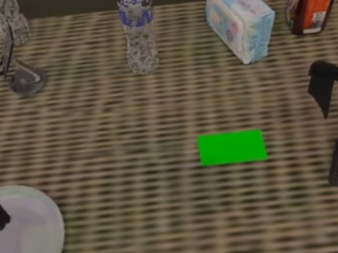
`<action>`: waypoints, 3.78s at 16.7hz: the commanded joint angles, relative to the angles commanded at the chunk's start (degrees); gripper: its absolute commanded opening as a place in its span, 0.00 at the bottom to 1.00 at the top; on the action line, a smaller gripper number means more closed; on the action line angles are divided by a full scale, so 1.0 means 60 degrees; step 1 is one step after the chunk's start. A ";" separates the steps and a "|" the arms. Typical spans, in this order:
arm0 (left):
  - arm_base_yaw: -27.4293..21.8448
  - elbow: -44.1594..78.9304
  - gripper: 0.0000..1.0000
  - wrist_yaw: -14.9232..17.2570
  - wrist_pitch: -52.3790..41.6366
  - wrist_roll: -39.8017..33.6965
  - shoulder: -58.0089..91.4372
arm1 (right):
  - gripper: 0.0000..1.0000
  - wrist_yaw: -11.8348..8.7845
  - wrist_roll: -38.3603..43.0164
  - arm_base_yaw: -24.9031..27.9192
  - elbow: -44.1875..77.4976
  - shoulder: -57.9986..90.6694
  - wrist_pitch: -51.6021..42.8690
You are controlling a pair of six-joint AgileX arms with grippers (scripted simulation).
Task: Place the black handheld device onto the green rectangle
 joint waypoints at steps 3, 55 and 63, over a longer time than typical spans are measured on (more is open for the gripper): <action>0.0000 0.0000 1.00 0.0000 0.0000 0.0000 0.0000 | 1.00 0.0000 0.0000 0.0000 0.0000 0.0000 0.0000; 0.0000 0.0000 1.00 0.0000 0.0000 0.0000 0.0000 | 0.00 0.0005 0.0006 0.0077 -0.0001 -0.0018 0.0001; 0.0000 0.0000 1.00 0.0000 0.0000 0.0000 0.0000 | 0.00 -0.0038 -0.1000 0.0287 0.0456 0.0392 -0.0098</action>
